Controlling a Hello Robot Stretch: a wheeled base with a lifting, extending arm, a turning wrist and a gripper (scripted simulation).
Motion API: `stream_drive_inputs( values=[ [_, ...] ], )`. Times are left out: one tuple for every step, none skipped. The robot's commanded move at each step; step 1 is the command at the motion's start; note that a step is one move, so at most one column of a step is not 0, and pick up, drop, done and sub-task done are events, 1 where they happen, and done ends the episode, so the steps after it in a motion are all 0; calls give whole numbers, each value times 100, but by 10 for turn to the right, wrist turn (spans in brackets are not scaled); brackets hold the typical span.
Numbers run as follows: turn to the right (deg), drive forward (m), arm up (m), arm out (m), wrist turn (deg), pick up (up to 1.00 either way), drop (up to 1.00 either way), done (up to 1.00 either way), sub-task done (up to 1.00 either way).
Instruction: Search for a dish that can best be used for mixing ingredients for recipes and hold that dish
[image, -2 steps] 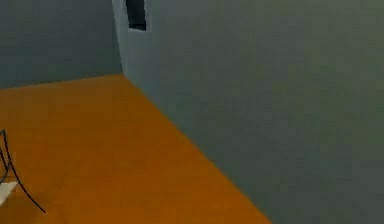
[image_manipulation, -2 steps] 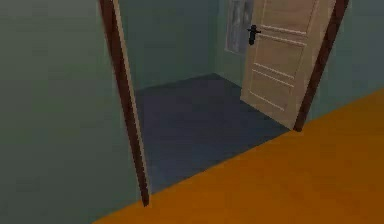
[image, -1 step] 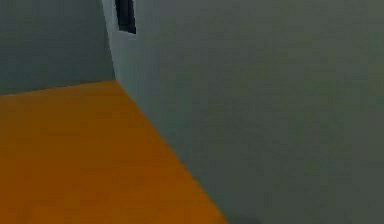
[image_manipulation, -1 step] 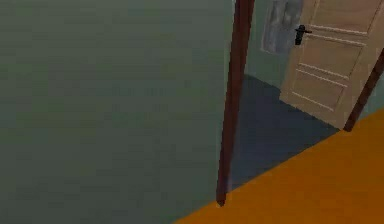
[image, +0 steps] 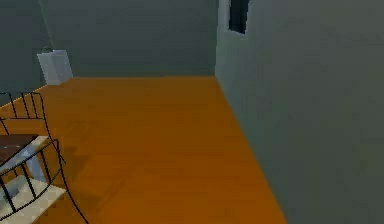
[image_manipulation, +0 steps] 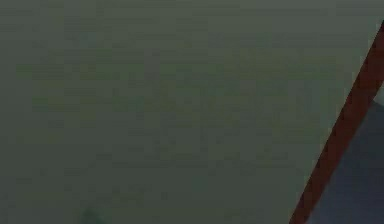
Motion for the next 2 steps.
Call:
stream_drive_inputs(
  values=[
    [0,100,0,0,0,0,0,0,0],
    [-60,0,0,0,0,0,0,0,0]
  ],
)
